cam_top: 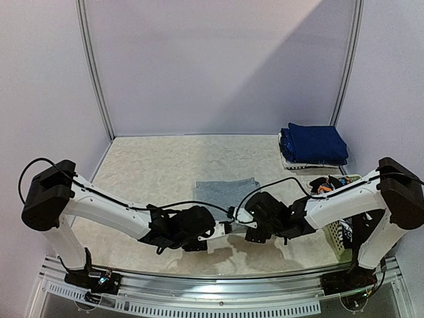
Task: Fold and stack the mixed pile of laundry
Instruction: Adjust the square-folded tank top at the center of the board.
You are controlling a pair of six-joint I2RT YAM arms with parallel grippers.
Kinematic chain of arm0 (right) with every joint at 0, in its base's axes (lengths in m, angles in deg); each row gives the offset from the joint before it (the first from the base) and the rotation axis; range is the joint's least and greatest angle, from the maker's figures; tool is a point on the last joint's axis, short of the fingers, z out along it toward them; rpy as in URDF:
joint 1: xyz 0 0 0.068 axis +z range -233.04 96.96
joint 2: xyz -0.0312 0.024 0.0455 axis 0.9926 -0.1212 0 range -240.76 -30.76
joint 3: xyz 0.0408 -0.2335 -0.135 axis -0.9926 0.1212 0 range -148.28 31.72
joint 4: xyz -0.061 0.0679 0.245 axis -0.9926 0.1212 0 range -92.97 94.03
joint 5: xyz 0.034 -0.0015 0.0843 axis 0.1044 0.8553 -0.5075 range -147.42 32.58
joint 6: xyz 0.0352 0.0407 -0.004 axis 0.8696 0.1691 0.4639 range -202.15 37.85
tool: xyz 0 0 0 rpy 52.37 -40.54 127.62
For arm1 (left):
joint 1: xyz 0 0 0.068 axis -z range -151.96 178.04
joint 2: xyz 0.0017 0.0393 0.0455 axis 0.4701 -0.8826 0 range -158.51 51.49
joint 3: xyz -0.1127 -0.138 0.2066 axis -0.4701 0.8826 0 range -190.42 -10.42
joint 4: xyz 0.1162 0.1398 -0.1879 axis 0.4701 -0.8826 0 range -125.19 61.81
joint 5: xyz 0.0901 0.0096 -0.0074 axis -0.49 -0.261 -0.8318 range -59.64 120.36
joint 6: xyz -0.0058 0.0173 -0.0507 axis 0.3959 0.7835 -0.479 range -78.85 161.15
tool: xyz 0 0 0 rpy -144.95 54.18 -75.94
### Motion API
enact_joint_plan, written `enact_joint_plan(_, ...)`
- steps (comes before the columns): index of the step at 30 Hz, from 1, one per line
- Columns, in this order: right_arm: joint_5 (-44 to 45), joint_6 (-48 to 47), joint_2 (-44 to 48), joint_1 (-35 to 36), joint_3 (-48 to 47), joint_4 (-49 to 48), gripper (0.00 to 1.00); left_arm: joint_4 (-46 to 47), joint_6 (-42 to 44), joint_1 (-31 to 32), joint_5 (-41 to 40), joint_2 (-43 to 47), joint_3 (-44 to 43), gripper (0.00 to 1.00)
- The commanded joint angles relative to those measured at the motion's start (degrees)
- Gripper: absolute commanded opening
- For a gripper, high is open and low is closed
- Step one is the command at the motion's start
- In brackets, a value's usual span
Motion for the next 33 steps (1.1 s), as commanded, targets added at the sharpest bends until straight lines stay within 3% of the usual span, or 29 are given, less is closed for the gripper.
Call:
enact_joint_plan(1, 2.45, -4.44, -3.88, -0.41, 1.24, -1.77, 0.98, 9.90, 3.84, -2.84, 2.45, -2.64, 1.66, 0.80)
enact_joint_plan(7, 2.14, -4.70, -5.34, -1.50, 0.03, -0.54, 0.87, 15.05, 5.35, -5.49, 6.24, -4.92, 2.77, 0.70)
enact_joint_plan(12, -0.68, -2.82, -5.62, -2.16, -0.42, 1.11, 0.73, 17.46, 6.03, -6.92, 8.39, -6.36, 3.07, 0.40)
enact_joint_plan(15, -2.02, -2.14, -6.72, -2.13, -1.24, 2.36, 0.55, 19.17, 6.40, -7.29, 8.31, -6.86, 3.62, 0.17)
enact_joint_plan(19, -3.28, -1.51, -8.71, -2.13, -3.07, 4.87, 0.43, 22.03, 6.69, -7.89, 8.98, -6.47, 4.87, 0.05)
enact_joint_plan(20, -3.45, -1.47, -8.85, -2.18, -3.27, 5.04, 0.36, 22.32, 6.57, -8.07, 9.13, -6.34, 4.99, 0.02)
enact_joint_plan(28, -5.00, -0.90, -8.76, -2.58, -4.19, 6.45, 0.01, 23.46, 5.19, -9.09, 12.07, -1.61, 6.44, 0.00)
enact_joint_plan(33, -7.68, 0.90, -5.53, -2.98, -6.17, 10.15, 0.00, 20.85, 3.86, -9.26, 12.56, 3.66, 6.42, 0.00)
